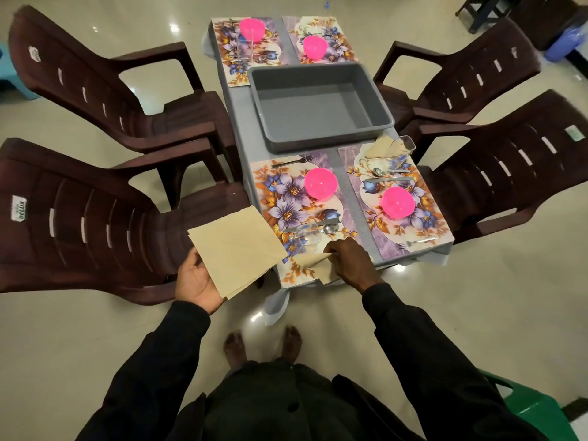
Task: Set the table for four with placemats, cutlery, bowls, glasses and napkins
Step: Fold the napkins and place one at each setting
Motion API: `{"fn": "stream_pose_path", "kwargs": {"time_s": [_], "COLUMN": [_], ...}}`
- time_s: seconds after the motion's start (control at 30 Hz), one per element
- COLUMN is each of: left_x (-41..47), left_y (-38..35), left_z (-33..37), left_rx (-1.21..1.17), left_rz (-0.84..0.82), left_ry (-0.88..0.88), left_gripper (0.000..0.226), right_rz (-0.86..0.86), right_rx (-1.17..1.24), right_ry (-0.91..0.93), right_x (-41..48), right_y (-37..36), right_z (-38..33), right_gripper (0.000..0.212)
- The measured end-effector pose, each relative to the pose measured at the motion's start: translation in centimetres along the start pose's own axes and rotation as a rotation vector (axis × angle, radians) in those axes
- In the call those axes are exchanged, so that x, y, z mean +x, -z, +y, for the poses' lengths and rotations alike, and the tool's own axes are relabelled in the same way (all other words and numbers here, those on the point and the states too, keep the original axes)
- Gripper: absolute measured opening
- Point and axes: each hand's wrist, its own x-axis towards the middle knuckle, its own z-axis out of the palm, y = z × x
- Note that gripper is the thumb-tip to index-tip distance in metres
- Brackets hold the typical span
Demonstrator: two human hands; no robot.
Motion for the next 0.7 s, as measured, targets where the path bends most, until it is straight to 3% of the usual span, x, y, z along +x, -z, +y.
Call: {"fn": "stream_pose_path", "kwargs": {"time_s": [0.33,0.6,0.7], "left_x": [-0.7,-1.6,-1.8], "left_y": [3.3,4.9,4.6], "left_z": [0.3,-0.2,-0.5], "left_rx": [-0.028,-0.046,-0.057], "left_rz": [0.057,0.127,0.144], "left_ry": [-0.002,-0.056,-0.053], "left_gripper": [0.039,0.044,0.04], "right_rz": [-0.128,0.05,0.112], "right_rx": [-0.073,-0.079,-0.095], "right_ry": [0.02,-0.046,-0.082], "right_x": [1.7,3.3,3.6], "right_y": [-5.2,-8.7,-9.8], "right_z": [1.1,1.9,2.1], "right_gripper": [0.025,0.015,0.028]}}
